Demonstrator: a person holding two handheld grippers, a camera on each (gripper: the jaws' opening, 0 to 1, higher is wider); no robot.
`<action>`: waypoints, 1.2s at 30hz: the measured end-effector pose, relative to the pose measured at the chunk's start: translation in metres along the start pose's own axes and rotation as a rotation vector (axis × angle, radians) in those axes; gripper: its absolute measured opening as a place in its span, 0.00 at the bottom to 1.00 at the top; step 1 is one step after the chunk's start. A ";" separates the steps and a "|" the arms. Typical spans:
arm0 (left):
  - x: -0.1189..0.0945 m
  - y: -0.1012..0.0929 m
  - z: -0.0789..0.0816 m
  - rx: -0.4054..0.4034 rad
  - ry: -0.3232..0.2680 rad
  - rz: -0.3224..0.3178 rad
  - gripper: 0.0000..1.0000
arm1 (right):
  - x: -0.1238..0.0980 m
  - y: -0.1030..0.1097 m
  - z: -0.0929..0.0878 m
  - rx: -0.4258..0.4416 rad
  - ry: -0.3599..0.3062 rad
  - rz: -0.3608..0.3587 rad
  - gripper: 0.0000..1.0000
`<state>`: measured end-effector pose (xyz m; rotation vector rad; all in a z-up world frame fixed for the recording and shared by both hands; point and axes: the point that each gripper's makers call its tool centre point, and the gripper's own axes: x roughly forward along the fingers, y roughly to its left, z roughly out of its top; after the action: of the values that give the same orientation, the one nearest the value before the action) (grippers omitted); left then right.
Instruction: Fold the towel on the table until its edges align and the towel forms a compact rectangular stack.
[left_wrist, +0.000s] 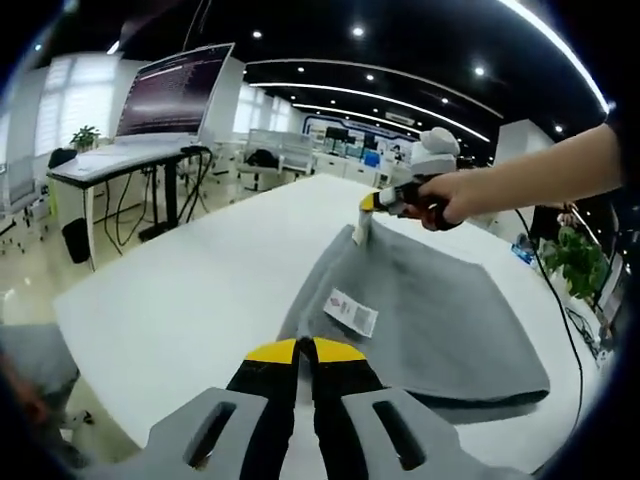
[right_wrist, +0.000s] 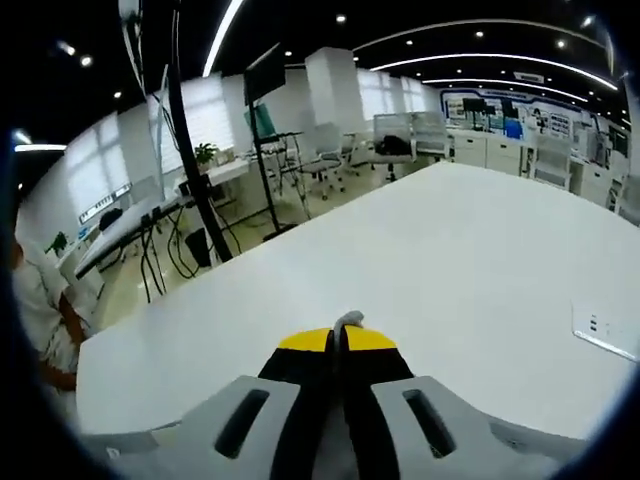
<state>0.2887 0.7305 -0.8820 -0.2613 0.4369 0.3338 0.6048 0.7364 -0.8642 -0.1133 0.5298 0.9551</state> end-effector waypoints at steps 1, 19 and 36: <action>0.000 0.000 -0.001 0.001 0.002 0.003 0.04 | 0.001 0.001 0.000 0.000 0.000 0.002 0.01; 0.022 0.013 -0.006 0.112 0.049 0.049 0.20 | 0.003 0.007 -0.016 -0.134 0.061 0.060 0.26; 0.031 0.014 0.005 0.310 0.098 -0.017 0.26 | -0.034 -0.013 -0.049 -0.131 0.131 0.052 0.40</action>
<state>0.3117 0.7525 -0.8945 0.0213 0.5756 0.2330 0.5807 0.6881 -0.8923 -0.2828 0.5926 1.0383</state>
